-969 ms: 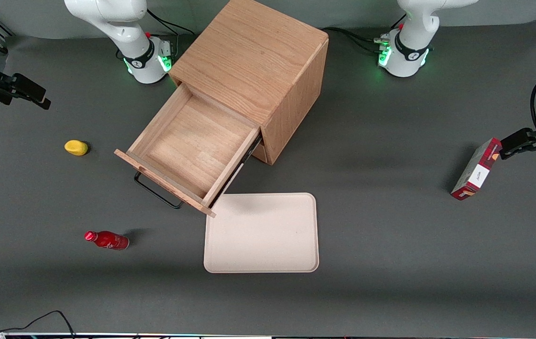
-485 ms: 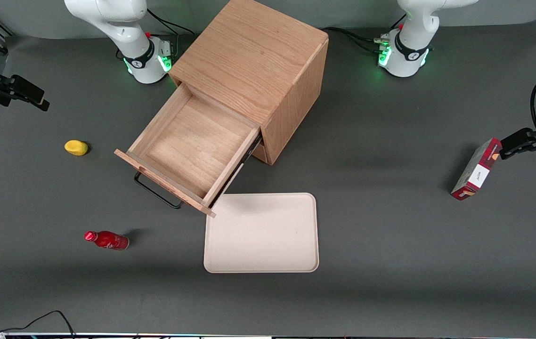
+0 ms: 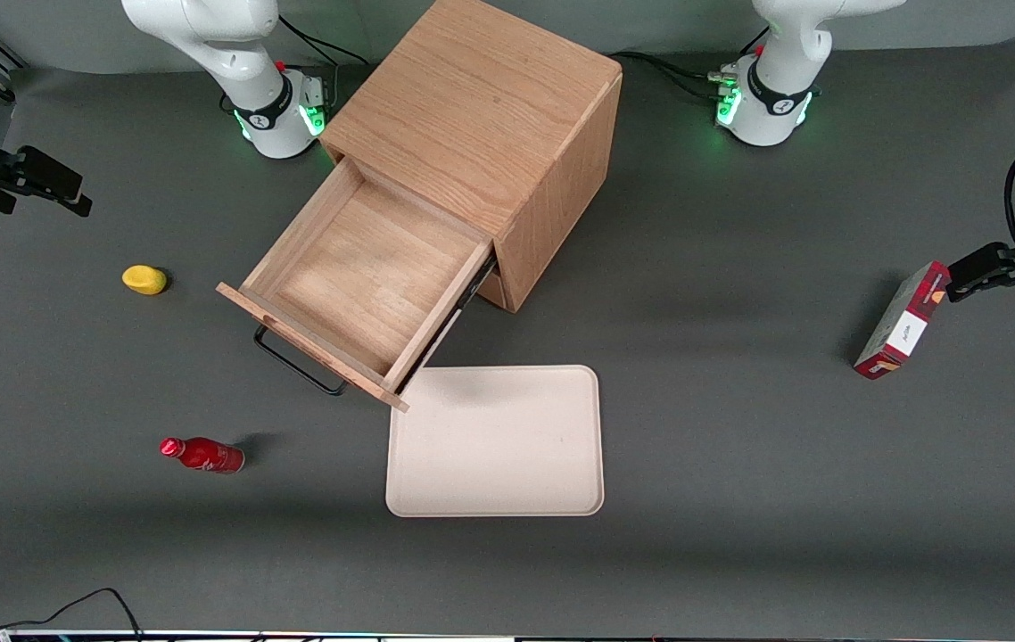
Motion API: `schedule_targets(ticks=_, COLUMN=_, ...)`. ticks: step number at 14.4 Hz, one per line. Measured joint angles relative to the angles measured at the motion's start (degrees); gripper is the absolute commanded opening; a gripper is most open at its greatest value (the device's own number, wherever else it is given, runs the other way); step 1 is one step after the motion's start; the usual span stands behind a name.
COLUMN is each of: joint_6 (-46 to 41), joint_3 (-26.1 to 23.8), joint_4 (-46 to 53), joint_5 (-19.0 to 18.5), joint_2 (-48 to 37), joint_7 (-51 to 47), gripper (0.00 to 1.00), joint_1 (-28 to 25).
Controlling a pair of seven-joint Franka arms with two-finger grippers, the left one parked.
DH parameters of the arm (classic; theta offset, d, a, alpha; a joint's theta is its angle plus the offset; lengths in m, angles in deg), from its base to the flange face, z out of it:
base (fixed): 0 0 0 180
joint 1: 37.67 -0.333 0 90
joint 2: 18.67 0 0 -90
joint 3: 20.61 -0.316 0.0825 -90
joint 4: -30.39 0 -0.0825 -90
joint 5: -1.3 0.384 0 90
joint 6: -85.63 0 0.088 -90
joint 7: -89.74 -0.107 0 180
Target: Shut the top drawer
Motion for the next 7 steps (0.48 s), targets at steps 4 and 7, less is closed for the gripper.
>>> schedule_targets(ticks=4, joint_6=-2.03, joint_3=-6.32, joint_4=12.03, joint_5=0.16, joint_2=8.94, joint_7=0.45, gripper=1.0, joint_1=-0.27)
schedule_targets(ticks=7, joint_6=-2.02, joint_3=-11.09, joint_4=20.19, joint_5=0.09, joint_2=16.93, joint_7=0.41, gripper=1.0, joint_1=-0.83)
